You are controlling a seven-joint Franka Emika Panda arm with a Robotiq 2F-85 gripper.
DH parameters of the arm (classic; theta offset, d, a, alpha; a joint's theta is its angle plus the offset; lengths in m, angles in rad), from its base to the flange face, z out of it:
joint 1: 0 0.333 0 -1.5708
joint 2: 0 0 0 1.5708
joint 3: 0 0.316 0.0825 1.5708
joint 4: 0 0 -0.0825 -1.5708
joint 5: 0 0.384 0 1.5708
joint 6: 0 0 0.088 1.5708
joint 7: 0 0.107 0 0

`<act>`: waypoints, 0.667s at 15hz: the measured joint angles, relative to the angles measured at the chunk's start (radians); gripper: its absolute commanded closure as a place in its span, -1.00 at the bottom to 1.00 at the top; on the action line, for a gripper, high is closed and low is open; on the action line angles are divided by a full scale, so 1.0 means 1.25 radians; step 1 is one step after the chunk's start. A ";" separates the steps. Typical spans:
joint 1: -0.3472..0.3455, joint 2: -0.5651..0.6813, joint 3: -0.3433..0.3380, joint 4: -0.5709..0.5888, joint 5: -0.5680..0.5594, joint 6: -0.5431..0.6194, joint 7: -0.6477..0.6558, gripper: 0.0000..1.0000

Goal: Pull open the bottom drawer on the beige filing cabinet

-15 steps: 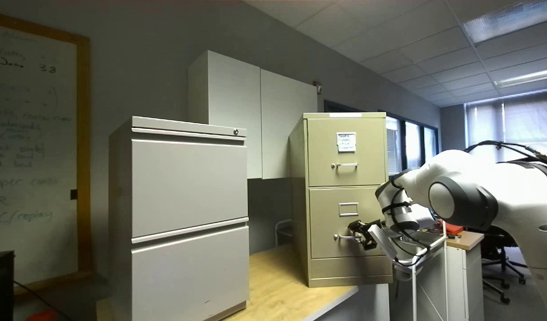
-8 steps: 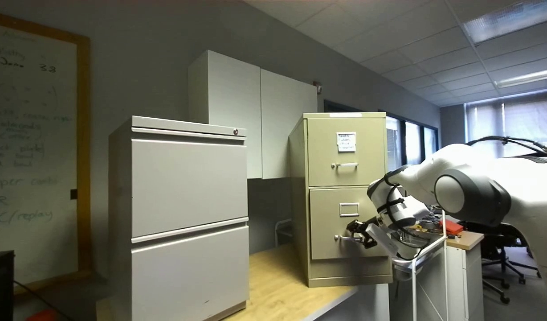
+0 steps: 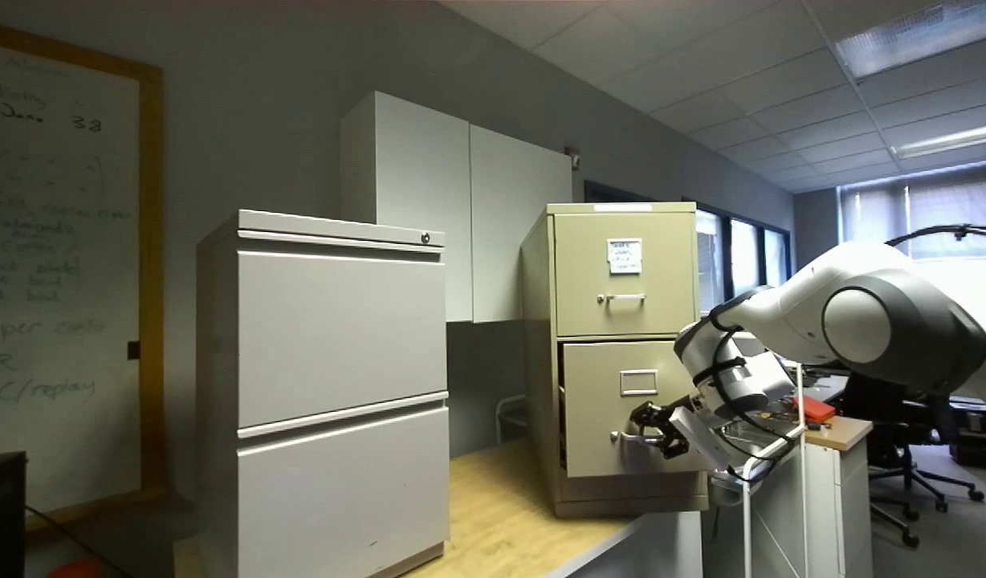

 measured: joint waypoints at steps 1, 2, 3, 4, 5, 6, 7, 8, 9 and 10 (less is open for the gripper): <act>0.000 -0.019 0.001 -0.024 0.001 0.000 0.000 0.82; 0.001 -0.040 0.003 -0.049 0.001 0.000 0.000 0.83; 0.001 -0.060 0.003 -0.074 0.001 0.001 0.000 0.81; 0.002 -0.081 0.004 -0.100 0.001 0.001 0.000 0.83; 0.003 -0.103 0.005 -0.126 0.002 0.001 0.000 0.80; 0.004 -0.123 0.005 -0.152 0.002 0.003 0.000 0.82; 0.006 -0.144 0.005 -0.178 0.002 0.003 0.000 0.81; 0.007 -0.164 0.006 -0.205 0.003 0.004 0.000 0.82; 0.009 -0.185 0.007 -0.231 0.004 0.005 -0.002 0.82; 0.009 -0.208 0.008 -0.257 0.005 0.008 -0.006 0.83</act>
